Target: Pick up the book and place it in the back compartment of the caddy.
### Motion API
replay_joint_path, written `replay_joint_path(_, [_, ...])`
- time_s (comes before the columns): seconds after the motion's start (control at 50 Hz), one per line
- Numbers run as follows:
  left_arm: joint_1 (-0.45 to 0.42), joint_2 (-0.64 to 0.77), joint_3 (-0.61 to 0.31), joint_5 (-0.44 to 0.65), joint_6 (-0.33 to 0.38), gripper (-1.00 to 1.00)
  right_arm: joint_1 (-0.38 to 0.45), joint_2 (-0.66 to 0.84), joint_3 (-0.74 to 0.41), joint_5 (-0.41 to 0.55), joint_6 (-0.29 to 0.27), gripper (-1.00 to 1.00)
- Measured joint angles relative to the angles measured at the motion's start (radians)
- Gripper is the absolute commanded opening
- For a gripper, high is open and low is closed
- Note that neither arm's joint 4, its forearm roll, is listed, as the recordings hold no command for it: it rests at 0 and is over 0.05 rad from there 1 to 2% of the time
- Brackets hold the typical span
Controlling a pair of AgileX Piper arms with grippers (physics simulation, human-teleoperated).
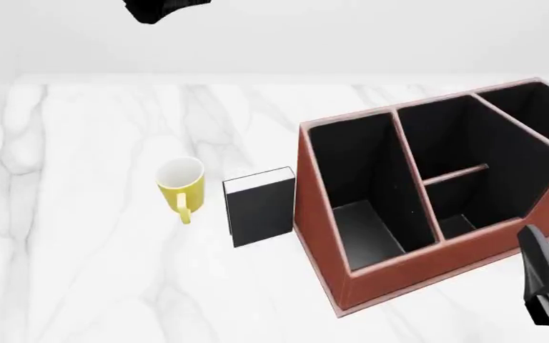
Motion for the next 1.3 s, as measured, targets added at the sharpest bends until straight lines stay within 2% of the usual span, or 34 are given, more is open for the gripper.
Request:
replay_joint_path(0.46, [-0.049,0.107,0.080,-0.061,-0.009,1.00,0.002,0.002,0.000,-0.003,0.001,1.00])
replay_joint_path(0.86, [-0.105,0.117,0.235,-0.165,-0.052,1.00,0.003,-0.001,0.000,-0.001,0.000,1.00])
replay_joint_path(1.3, [-0.096,0.147,0.327,-0.258,-0.070,1.00,0.004,-0.001,0.000,-0.002,0.001,1.00])
